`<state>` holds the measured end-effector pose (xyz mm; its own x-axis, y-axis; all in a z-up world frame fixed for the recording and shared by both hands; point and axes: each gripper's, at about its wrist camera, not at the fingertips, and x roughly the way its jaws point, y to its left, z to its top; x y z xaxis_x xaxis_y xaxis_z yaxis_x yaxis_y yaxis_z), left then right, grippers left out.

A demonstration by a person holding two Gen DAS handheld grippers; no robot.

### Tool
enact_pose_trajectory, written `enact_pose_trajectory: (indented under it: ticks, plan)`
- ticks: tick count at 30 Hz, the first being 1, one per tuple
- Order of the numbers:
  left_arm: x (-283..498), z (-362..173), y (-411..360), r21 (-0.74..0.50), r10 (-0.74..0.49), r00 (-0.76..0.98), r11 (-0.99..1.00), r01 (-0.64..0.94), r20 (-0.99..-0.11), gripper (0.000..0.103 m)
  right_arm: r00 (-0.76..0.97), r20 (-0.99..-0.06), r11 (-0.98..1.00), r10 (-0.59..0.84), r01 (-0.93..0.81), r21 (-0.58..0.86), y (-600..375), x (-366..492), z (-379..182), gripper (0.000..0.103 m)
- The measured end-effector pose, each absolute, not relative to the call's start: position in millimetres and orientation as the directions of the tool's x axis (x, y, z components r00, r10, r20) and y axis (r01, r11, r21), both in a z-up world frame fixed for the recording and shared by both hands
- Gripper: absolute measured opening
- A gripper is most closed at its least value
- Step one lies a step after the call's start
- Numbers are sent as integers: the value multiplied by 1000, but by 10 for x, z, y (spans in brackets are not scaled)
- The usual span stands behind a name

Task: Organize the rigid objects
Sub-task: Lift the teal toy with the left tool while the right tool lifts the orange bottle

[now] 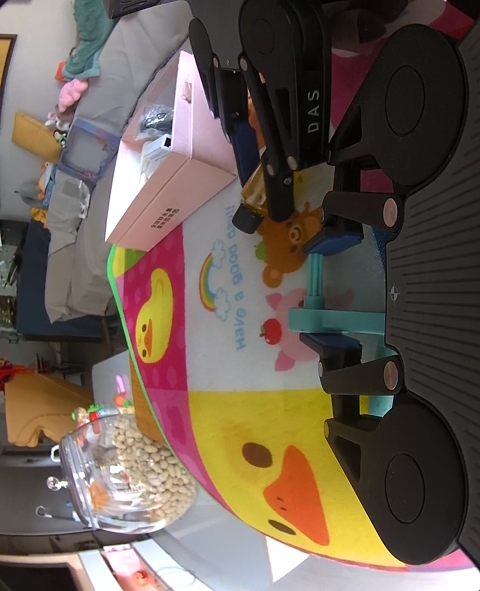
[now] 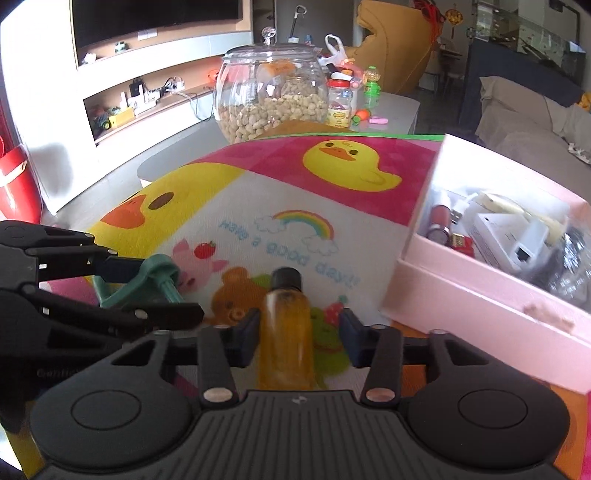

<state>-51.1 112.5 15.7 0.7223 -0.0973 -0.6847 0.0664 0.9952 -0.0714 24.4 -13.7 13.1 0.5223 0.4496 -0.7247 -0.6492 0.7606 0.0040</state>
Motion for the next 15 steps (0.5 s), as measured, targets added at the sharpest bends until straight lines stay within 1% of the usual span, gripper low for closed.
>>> enact_pose_trajectory:
  ticks: [1,5,9,12,15]
  plan:
    - [-516,155,1127,-72,-99,723,995,68,-683,49,517,-731,757,445,-653,0,-125,223,143,28]
    - [-581,124,1080,-34,-85,744,996,83,-662,48,514,-741,763,433,-647,-2,-245,67,196,28]
    - [-698,116,1013,-21,-76,760,996,82,-645,48,514,-733,781,446,-623,39,-612,-149,302,28]
    - [-840,130,928,-39,-128,757,990,134,-641,47,560,-708,821,431,-568,50,-930,-292,414,28]
    - [-945,201,829,-95,-215,736,975,202,-641,47,643,-665,861,381,-509,2,-1186,-462,511,28]
